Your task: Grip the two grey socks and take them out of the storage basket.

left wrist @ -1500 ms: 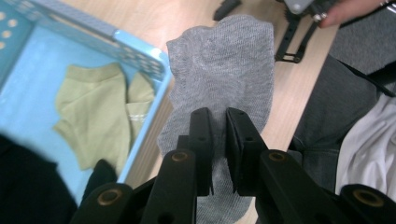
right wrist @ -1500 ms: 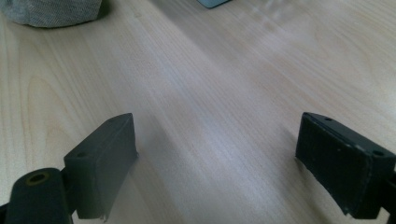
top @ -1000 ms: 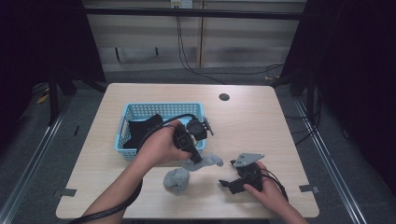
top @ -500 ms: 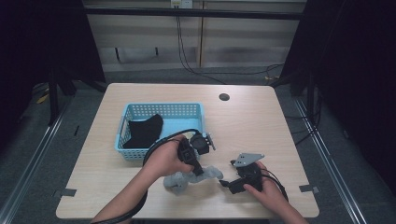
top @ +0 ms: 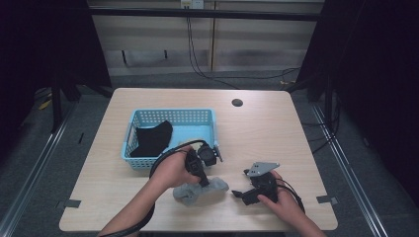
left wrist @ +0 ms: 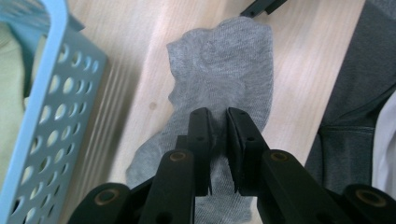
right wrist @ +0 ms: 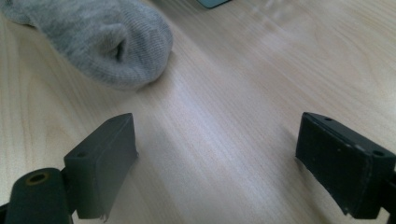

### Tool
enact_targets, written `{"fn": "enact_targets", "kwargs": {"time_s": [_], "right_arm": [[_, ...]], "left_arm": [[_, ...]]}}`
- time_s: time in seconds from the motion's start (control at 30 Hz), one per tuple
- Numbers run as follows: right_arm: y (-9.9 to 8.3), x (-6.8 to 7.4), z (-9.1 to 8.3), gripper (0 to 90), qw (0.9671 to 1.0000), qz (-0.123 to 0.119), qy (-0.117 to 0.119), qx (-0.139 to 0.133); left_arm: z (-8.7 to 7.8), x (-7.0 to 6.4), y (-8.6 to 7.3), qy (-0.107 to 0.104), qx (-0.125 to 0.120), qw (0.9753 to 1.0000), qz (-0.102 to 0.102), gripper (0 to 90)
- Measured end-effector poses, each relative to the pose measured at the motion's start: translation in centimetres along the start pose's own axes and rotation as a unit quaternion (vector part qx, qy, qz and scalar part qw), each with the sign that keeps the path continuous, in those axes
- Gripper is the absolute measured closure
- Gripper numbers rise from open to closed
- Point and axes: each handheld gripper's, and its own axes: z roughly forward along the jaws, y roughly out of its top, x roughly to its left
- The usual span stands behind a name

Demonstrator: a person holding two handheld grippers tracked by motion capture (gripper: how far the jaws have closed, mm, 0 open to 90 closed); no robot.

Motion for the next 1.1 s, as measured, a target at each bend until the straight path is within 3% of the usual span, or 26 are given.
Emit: {"fn": "enact_targets", "kwargs": {"time_s": [0.17,0.3,0.4,0.57,0.8,0.9,1.1], "right_arm": [[0.0,0.0,0.0,11.8,1.0000,-0.001,0.000,0.000],[0.0,0.0,0.0,11.8,1.0000,-0.001,0.000,0.000],[0.0,0.0,0.0,11.8,1.0000,-0.001,0.000,0.000],[0.0,0.0,0.0,11.8,1.0000,-0.001,0.000,0.000],[0.0,0.0,0.0,11.8,1.0000,-0.001,0.000,0.000],[0.0,0.0,0.0,11.8,1.0000,-0.001,0.000,0.000],[0.0,0.0,0.0,11.8,1.0000,-0.001,0.000,0.000]], "left_arm": [[0.1,0.5,-0.3,0.002,0.004,1.0000,-0.004,79.1],[0.5,1.0,-0.6,-0.006,0.008,0.9996,-0.027,75.5],[0.3,1.0,-0.5,0.001,0.009,0.9997,-0.022,73.6],[0.1,1.0,-0.6,0.001,0.001,0.9994,-0.034,71.6],[-0.5,1.2,-0.9,0.002,-0.023,0.9976,-0.065,48.3],[-0.6,1.3,-1.1,0.008,-0.027,0.9975,-0.066,40.2],[-1.4,1.1,-2.5,0.013,-0.035,0.9965,-0.075,36.1]]}}
